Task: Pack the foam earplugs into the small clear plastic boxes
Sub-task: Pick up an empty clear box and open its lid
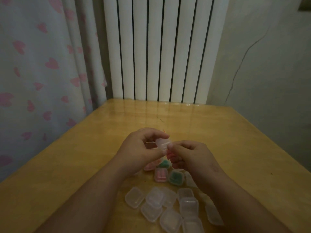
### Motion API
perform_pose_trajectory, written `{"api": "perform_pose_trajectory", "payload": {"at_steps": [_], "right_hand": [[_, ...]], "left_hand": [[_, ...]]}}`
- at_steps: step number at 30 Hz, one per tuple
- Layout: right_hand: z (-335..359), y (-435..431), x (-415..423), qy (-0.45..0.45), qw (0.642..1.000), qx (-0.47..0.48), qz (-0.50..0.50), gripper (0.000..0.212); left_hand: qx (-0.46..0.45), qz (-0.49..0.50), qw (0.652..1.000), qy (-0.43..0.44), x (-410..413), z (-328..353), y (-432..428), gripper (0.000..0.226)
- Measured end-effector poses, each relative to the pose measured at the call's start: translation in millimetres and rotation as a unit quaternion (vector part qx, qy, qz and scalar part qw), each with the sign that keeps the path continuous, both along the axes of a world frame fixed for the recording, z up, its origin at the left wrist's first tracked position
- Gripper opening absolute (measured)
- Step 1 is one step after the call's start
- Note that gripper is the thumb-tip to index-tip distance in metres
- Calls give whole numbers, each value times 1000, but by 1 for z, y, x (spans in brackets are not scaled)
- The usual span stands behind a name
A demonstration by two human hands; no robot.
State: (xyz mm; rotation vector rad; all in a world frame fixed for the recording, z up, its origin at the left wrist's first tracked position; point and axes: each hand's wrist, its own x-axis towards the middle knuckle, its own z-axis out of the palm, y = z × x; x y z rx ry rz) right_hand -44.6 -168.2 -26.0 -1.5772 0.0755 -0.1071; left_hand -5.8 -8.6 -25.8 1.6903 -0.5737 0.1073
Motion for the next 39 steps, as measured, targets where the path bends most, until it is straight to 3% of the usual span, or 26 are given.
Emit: {"api": "perform_pose_trajectory", "payload": {"at_steps": [4,8,11,18,24,28,34,39], "right_hand": [[1,1,-1,-10,1000,-21,-6,13],[-1,4,0,-15,997,-70,-30,12],[-3,4,1,-8,993,-104,-61,11],[1,-3,5,4,996,-56,-66,12],[-3,-5,7,17,998,-30,-52,12],[-1,-5,3,6,1000,5,-22,15],[7,-8,0,-124,982,2,-144,16],[4,0,-2,-184,966,-140,-116,16]], "left_hand": [[28,50,998,3,-1,-1,-2,24],[99,75,991,-51,-2,-5,-5,23],[88,78,992,-46,-2,-5,-6,28],[-38,46,996,71,0,3,-4,41],[21,26,998,46,-1,3,1,31],[77,49,996,2,0,2,3,40],[79,102,991,-22,-1,3,-1,41],[63,99,993,-1,-1,1,-2,35]]}}
